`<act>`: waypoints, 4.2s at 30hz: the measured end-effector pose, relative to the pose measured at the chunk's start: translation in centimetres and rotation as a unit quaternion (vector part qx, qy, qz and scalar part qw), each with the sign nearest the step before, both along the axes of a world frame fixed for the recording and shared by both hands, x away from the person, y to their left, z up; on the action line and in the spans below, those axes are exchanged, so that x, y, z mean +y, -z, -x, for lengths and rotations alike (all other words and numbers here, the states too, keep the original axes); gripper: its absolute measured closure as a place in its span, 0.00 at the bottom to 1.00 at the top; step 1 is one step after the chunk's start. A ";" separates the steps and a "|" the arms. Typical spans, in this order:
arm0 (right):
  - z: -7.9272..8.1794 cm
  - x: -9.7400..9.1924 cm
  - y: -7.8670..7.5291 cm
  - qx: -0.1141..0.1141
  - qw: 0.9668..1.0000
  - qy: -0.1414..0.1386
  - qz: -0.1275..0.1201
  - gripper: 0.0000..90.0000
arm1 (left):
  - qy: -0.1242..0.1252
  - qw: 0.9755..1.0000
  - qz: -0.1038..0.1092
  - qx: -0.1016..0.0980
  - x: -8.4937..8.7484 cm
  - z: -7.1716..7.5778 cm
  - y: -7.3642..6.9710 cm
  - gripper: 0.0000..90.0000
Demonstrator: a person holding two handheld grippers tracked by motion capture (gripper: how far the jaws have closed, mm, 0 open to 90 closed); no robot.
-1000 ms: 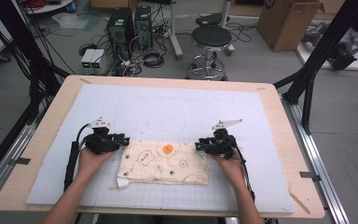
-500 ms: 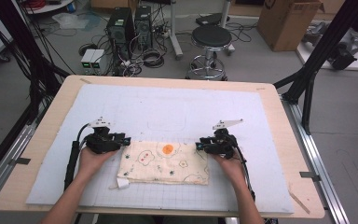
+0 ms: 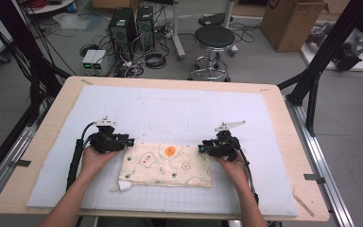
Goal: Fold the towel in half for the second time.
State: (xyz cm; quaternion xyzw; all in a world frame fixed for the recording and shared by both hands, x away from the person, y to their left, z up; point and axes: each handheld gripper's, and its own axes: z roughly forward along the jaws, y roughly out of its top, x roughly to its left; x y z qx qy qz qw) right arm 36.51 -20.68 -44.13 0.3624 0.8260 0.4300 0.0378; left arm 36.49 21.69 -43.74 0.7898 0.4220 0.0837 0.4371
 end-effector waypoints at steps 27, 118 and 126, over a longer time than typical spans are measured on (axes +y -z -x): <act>0.3 0.0 0.0 0.009 1.000 0.001 0.017 0.78 | 0.019 1.000 -0.013 0.018 0.0 -0.1 0.5 0.78; -0.4 -0.9 -2.8 -0.016 0.998 -0.002 -0.055 0.95 | -0.028 0.997 0.042 -0.061 1.1 1.4 -1.2 0.95; 1.2 -0.8 -2.7 -0.020 0.998 -0.020 -0.049 0.95 | -0.005 0.997 0.032 -0.073 1.2 2.9 -1.1 0.94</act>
